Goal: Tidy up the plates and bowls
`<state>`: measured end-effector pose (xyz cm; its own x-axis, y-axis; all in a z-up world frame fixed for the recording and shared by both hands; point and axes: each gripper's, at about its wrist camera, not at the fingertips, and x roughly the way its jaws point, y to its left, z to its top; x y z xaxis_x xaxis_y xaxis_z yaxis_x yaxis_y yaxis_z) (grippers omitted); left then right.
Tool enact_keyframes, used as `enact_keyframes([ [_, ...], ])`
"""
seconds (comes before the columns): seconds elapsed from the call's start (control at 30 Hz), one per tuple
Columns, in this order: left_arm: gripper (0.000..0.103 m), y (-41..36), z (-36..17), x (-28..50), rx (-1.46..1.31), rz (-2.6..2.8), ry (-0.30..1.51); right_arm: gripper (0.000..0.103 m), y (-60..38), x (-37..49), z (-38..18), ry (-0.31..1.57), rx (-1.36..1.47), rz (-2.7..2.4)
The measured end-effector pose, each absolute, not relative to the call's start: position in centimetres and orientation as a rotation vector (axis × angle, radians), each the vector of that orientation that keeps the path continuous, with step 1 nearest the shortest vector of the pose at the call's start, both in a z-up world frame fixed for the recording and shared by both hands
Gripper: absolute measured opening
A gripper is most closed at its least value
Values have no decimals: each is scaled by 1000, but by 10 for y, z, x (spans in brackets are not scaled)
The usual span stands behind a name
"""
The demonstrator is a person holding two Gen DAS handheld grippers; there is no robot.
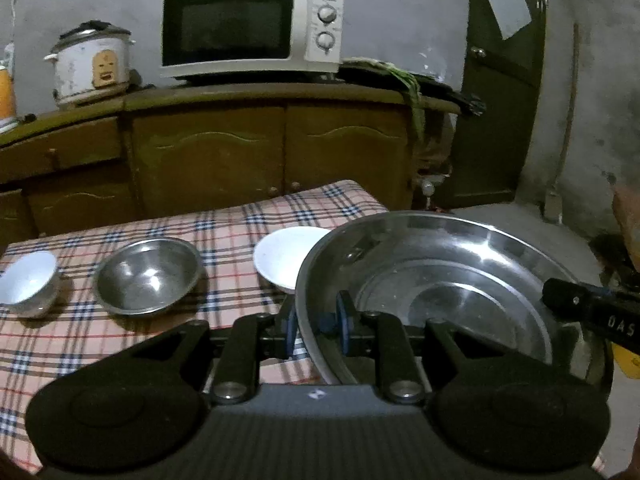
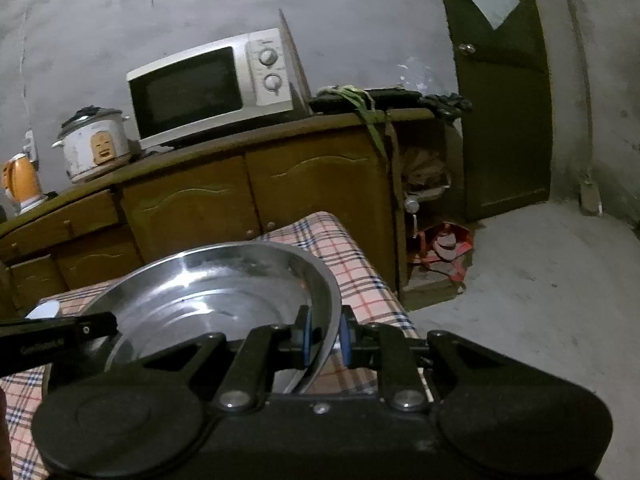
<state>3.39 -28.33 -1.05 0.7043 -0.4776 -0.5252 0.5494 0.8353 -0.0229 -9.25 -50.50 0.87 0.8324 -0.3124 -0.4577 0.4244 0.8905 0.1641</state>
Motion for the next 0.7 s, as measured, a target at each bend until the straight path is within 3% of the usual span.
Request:
enact_keyframes([
  [0.7, 21, -221, -3, 33, 132, -459, 523, 20, -440, -71, 10, 450, 230, -297],
])
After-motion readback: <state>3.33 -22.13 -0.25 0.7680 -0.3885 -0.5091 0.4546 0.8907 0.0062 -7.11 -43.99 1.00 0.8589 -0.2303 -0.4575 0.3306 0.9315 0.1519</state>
